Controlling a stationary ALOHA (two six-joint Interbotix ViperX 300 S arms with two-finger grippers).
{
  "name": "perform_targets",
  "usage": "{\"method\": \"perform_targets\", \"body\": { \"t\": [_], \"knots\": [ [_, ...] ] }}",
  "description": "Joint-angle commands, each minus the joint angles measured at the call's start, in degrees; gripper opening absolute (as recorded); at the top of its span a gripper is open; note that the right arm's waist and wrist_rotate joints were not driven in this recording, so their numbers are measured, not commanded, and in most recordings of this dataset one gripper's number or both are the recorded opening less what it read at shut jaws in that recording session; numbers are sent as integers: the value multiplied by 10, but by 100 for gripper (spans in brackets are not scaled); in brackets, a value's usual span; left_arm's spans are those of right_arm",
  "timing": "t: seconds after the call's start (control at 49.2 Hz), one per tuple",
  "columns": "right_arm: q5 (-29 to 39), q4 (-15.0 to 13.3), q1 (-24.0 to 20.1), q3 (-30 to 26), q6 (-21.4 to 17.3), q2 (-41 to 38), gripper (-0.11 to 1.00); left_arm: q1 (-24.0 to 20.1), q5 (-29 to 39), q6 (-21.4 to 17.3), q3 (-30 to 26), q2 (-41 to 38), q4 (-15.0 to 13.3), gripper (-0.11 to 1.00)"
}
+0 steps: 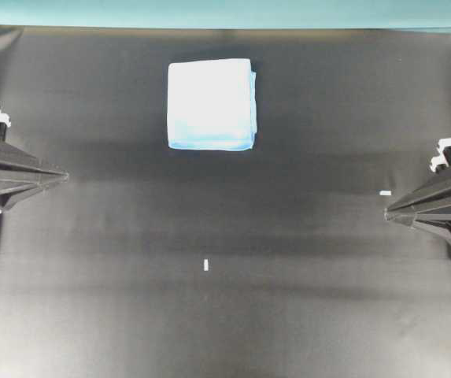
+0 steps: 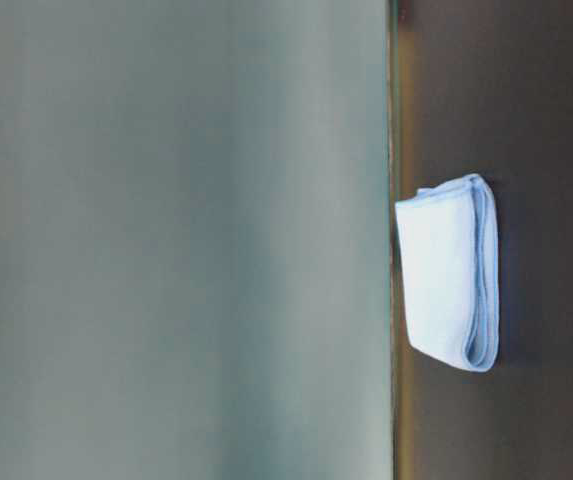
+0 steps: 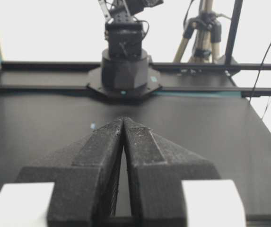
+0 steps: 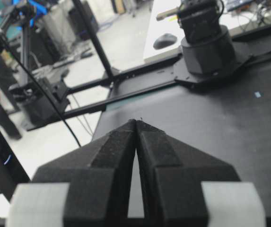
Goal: Push a blue cloth with the left arm to wipe the desk.
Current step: 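Move the left gripper forward toward the folded blue cloth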
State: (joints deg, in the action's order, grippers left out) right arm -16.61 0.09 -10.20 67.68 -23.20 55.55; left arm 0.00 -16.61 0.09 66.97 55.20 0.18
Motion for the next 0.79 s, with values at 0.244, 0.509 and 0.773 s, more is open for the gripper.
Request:
{"method": "perform_targets", "body": {
  "t": [0.244,0.509,0.773],
  "knots": [
    [44,0,1,-13,0,-5,1,-14,2,4,-69,-91,23,0],
    [59,1,0,-14,0,-4,1,-80,-21,6,-113,-195,23,0],
    [62,1,1,-14,1,-7,1,-152,-17,18,-185,-342,23,0]
  ]
}}
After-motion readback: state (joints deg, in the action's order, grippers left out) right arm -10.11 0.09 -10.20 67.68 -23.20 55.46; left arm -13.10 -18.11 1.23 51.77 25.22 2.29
